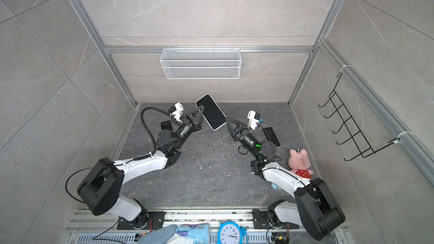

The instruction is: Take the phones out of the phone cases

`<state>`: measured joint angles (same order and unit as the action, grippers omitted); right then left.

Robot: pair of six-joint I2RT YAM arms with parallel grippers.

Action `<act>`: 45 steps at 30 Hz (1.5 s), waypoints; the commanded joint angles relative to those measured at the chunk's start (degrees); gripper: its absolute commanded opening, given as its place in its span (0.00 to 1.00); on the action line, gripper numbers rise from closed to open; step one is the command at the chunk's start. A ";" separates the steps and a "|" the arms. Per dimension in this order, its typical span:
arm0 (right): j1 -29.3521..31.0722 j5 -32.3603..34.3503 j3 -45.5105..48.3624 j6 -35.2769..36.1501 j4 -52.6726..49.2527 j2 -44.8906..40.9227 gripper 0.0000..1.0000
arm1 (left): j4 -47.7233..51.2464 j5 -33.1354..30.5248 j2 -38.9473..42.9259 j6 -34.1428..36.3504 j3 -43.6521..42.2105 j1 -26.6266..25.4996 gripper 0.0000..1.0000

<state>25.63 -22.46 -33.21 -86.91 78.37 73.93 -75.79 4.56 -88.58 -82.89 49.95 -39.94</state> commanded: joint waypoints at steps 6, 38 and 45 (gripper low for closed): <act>0.43 0.35 -11.20 -6.07 5.68 3.56 0.00 | -5.23 1.80 -3.89 -3.30 9.64 -0.51 0.00; -0.95 4.89 -29.27 -18.67 5.83 18.53 0.00 | -5.20 3.79 -16.04 -8.97 31.78 -0.62 0.00; -1.24 5.76 -28.40 -19.98 5.74 20.60 0.00 | -5.34 4.31 -16.57 -9.06 34.46 -0.66 0.00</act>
<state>23.31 -13.19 -61.14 -105.45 87.18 91.94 -77.93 0.89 -105.80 -91.35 80.64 -38.17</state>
